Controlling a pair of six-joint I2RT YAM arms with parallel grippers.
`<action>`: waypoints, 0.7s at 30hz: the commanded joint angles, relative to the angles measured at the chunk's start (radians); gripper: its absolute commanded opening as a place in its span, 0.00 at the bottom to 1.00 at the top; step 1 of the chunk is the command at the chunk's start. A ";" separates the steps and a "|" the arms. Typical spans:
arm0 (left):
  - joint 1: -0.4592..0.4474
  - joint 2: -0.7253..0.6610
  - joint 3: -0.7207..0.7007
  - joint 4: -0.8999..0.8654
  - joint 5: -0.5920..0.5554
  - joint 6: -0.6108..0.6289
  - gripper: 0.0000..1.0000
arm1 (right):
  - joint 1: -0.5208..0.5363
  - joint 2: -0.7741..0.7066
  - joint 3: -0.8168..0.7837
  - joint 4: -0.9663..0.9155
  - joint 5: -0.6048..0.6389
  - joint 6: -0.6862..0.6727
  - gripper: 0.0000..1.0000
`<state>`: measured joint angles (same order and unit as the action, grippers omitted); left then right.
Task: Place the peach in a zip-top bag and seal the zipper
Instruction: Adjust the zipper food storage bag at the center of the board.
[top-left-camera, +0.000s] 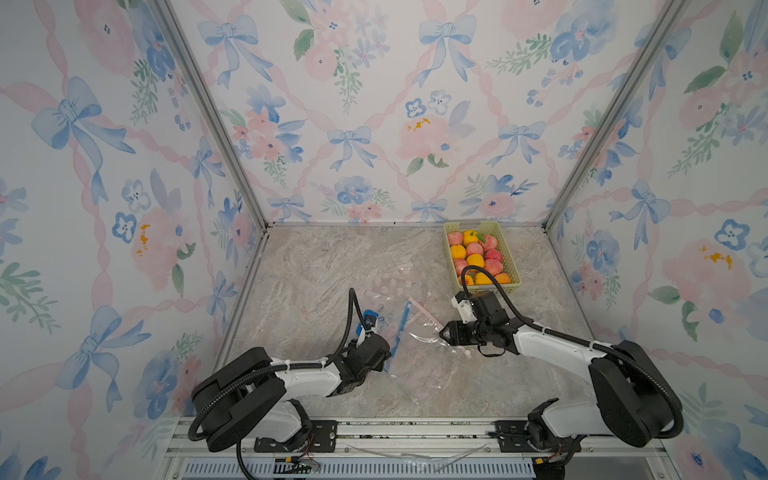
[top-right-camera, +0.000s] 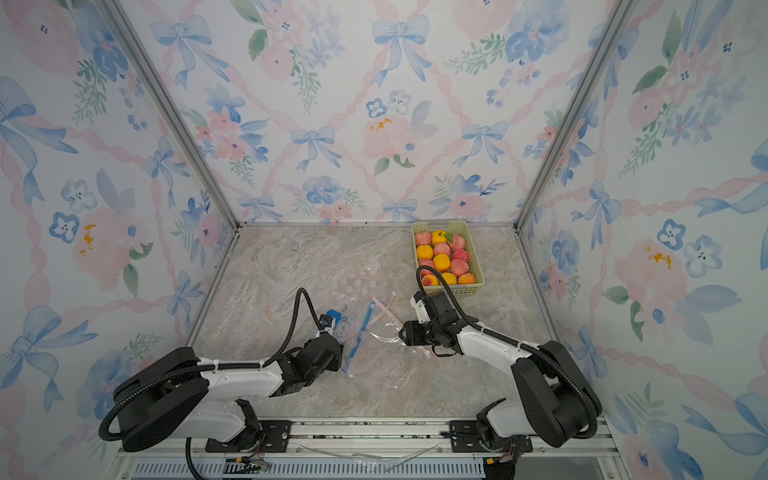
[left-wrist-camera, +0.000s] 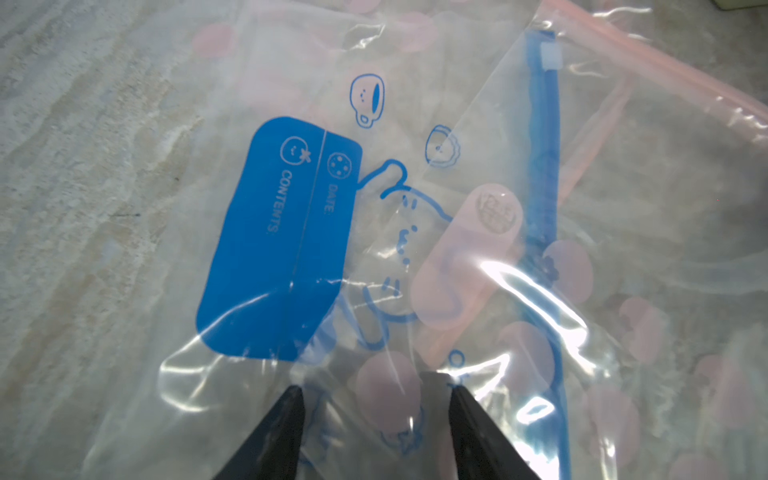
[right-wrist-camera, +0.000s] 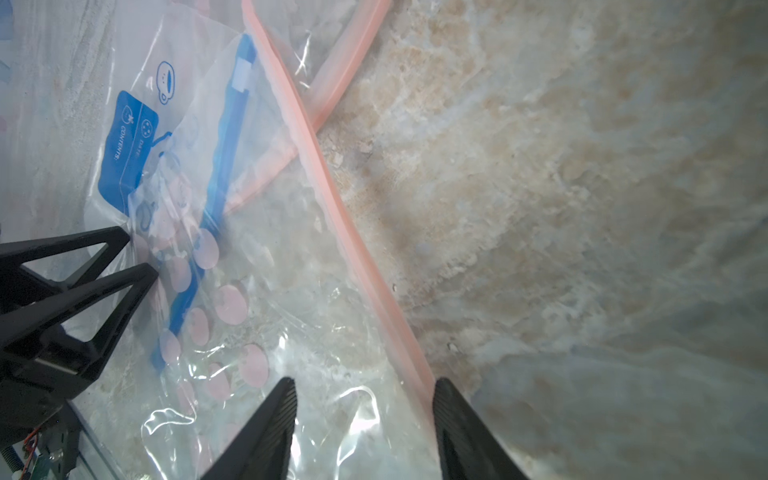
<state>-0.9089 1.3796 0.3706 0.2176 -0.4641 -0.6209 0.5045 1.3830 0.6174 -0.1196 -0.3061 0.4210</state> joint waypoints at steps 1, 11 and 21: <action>0.014 0.035 0.025 0.010 -0.021 0.031 0.57 | -0.009 -0.043 -0.036 0.015 -0.019 0.039 0.56; 0.069 0.108 0.069 0.054 -0.047 0.134 0.53 | -0.109 -0.073 -0.114 0.072 -0.050 0.067 0.58; 0.097 0.174 0.111 0.076 -0.039 0.187 0.48 | -0.030 0.078 -0.101 0.222 -0.116 0.123 0.49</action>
<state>-0.8200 1.5299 0.4675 0.2962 -0.4980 -0.4660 0.4351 1.4151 0.5053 0.0620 -0.3981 0.5163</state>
